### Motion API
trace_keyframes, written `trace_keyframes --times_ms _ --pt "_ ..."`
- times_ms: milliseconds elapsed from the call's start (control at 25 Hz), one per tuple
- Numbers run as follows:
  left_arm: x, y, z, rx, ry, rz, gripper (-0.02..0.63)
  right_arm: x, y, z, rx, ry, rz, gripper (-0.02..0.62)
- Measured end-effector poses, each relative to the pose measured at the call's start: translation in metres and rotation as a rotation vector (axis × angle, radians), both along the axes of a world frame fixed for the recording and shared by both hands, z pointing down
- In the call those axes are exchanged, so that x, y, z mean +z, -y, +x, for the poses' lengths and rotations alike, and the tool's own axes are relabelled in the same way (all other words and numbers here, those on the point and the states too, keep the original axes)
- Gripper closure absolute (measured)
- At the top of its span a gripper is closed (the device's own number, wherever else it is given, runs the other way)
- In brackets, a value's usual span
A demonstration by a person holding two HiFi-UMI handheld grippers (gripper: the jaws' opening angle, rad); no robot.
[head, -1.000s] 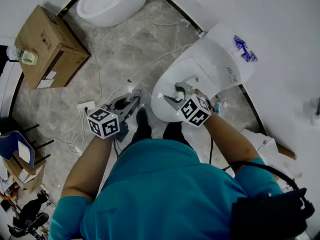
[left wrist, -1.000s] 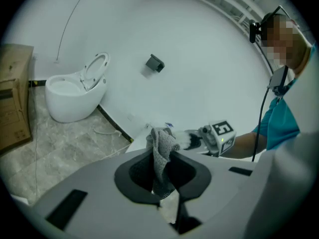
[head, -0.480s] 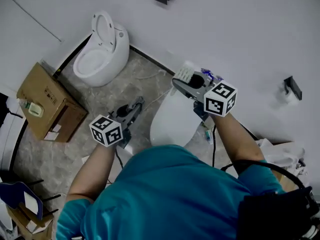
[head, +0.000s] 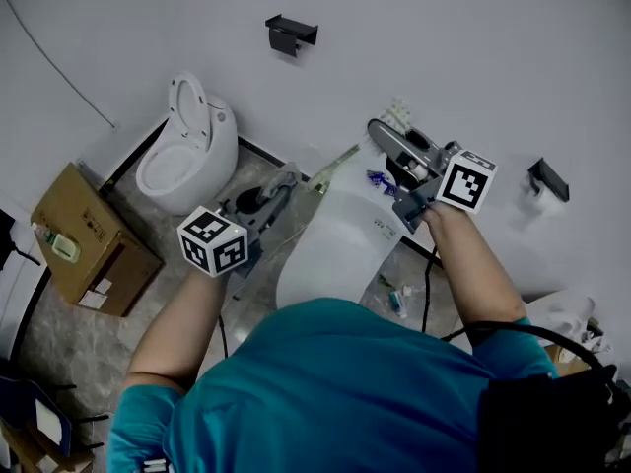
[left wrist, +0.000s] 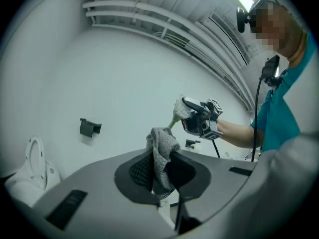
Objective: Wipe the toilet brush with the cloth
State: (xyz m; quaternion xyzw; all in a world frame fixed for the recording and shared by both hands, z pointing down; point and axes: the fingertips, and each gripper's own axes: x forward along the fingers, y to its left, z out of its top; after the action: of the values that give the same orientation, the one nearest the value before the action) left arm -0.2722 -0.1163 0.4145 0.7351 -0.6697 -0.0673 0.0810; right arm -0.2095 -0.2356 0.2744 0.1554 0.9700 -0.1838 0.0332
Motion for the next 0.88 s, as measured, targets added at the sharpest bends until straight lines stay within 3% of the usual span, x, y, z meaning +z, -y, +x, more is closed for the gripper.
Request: trace_keyframes --times_ms 240,440,560,880 --pt "-0.083 0.070 0.055 -0.013 0.205 0.065 0.566 -0.055 0.073 0.052 0.045 0.172 -0.223 0.445" --pt "-0.143 0.129 0.104 -0.073 0.526 0.009 0.566 -0.071 0.108 0.077 0.071 0.285 -0.469 0.445" --pt "-0.165 0.144 0.116 -0.132 0.689 -0.033 0.566 -0.075 0.102 0.079 0.042 0.320 -0.535 0.445" --pt "-0.179 0.154 0.106 -0.199 0.758 -0.082 0.566 -0.091 0.085 0.086 -0.039 0.395 -0.579 0.445"
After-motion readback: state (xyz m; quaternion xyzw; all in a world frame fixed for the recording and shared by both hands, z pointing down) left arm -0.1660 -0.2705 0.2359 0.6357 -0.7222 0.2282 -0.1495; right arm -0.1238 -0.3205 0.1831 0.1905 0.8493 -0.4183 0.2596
